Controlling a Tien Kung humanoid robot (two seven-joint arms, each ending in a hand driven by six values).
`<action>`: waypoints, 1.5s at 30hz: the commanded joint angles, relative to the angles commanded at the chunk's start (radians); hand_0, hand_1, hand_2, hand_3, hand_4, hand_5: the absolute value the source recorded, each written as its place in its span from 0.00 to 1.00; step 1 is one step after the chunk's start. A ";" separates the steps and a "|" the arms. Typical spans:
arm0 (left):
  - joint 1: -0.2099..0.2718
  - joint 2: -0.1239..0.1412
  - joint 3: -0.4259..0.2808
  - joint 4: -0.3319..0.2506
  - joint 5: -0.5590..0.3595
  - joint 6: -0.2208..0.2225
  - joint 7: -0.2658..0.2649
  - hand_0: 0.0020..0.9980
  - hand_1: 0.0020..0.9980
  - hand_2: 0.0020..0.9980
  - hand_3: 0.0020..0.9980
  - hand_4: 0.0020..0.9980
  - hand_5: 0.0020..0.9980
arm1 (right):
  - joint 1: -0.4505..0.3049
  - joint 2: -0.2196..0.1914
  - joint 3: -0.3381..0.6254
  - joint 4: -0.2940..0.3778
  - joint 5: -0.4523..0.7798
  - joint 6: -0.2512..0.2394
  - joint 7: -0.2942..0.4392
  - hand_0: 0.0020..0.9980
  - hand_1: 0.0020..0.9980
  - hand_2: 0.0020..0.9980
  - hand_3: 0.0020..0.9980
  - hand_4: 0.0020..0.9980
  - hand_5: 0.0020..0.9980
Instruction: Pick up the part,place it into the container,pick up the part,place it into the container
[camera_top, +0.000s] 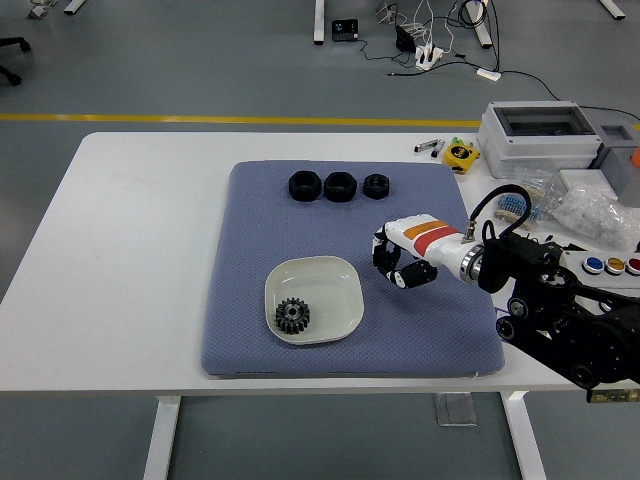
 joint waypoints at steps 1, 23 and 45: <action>0.000 0.000 0.000 0.000 0.000 0.000 0.000 0.71 0.62 0.64 0.56 0.62 0.68 | 0.000 -0.002 0.007 0.017 -0.002 -0.007 -0.001 0.29 0.39 0.44 0.43 0.58 0.00; -0.002 -0.003 -0.003 0.000 -0.009 0.002 0.001 0.71 0.62 0.64 0.56 0.62 0.68 | 0.051 0.136 -0.216 0.156 -0.063 -0.095 -0.052 0.32 0.40 0.45 0.46 0.51 0.00; -0.006 -0.001 -0.006 0.000 -0.007 0.004 0.002 0.71 0.62 0.64 0.56 0.62 0.68 | 0.071 0.186 -0.256 0.094 -0.089 -0.127 -0.068 0.32 0.46 0.54 0.53 0.51 0.00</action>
